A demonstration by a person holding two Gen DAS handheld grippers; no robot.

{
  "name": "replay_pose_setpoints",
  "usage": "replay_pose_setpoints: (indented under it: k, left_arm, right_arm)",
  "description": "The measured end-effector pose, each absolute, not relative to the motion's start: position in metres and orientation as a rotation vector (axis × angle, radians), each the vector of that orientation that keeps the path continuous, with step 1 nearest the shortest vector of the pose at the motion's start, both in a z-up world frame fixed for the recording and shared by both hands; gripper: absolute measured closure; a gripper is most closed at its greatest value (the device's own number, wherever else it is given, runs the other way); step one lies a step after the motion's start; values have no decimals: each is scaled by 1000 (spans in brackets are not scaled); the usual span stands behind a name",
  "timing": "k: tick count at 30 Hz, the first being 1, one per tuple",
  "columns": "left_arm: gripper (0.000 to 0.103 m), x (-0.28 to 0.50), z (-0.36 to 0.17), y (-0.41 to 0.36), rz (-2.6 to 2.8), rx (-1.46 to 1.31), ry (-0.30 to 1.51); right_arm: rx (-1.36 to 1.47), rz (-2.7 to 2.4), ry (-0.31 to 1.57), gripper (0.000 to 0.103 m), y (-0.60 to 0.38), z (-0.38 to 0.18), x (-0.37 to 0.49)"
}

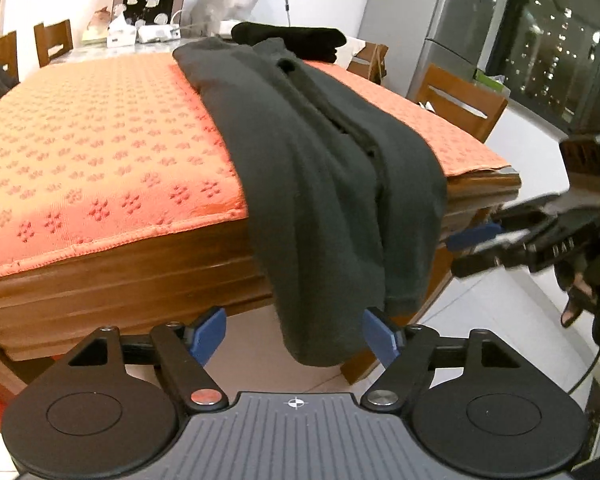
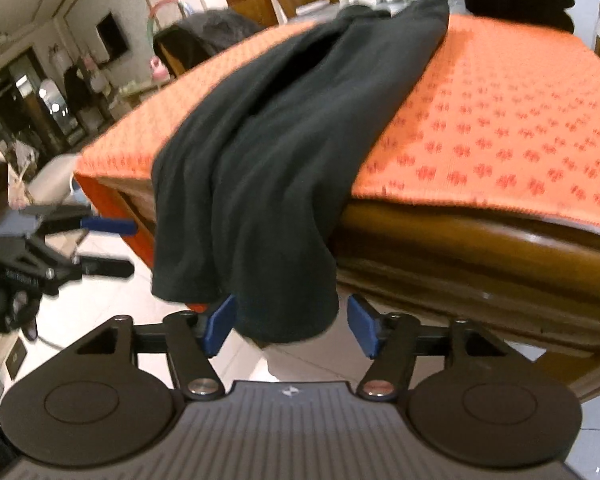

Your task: Fold clothes

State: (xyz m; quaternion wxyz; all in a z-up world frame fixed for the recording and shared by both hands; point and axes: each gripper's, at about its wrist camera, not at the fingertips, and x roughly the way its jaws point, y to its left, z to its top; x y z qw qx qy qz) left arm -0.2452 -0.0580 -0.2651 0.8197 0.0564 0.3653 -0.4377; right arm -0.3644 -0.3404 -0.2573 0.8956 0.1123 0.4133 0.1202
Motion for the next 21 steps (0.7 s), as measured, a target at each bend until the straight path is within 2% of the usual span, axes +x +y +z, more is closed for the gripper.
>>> replay_pose_setpoints:
  k: [11, 13, 14, 15, 17, 18, 21]
  left_arm:
    - [27, -208, -297, -69, -1059, -57, 899]
    - [46, -204, -302, -72, -1084, -94, 933]
    - [68, -203, -305, -73, -1096, -112, 950]
    - [81, -201, -307, -74, -1108, -131, 967]
    - [87, -206, -296, -73, -1129, -132, 974]
    - [90, -210, -289, -73, -1138, -131, 976]
    - [90, -218, -264, -70, -1168, -152, 986]
  right_arm:
    - [303, 353, 821, 33, -336, -288, -347]
    - [316, 372, 813, 35, -335, -293, -344]
    - [322, 382, 810, 44, -335, -296, -342]
    - [329, 391, 806, 62, -335, -299, -341]
    - [342, 411, 799, 84, -334, -304, -337]
    - [348, 420, 795, 86, -333, -307, -336]
    - [385, 455, 803, 90, -329, -289, -344]
